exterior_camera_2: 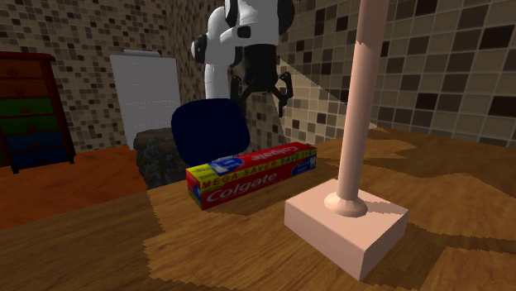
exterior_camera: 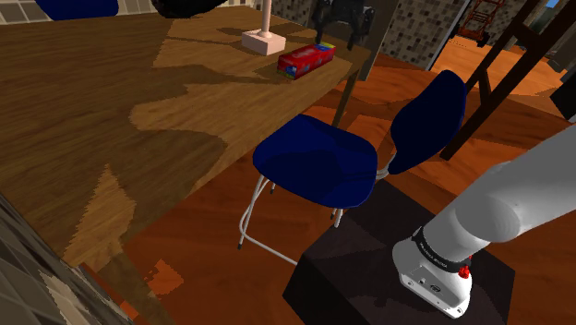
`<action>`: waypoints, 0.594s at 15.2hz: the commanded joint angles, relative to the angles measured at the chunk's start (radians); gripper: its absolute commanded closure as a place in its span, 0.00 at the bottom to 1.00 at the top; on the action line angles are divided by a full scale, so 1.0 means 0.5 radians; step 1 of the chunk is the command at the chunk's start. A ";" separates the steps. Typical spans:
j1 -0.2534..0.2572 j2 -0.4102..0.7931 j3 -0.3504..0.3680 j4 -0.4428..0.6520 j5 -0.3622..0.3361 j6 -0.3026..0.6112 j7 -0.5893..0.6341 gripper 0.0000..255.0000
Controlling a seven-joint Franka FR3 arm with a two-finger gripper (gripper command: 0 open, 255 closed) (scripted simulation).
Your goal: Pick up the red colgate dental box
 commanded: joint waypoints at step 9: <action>-0.079 0.825 -0.051 0.848 -0.075 -0.126 0.747 0.00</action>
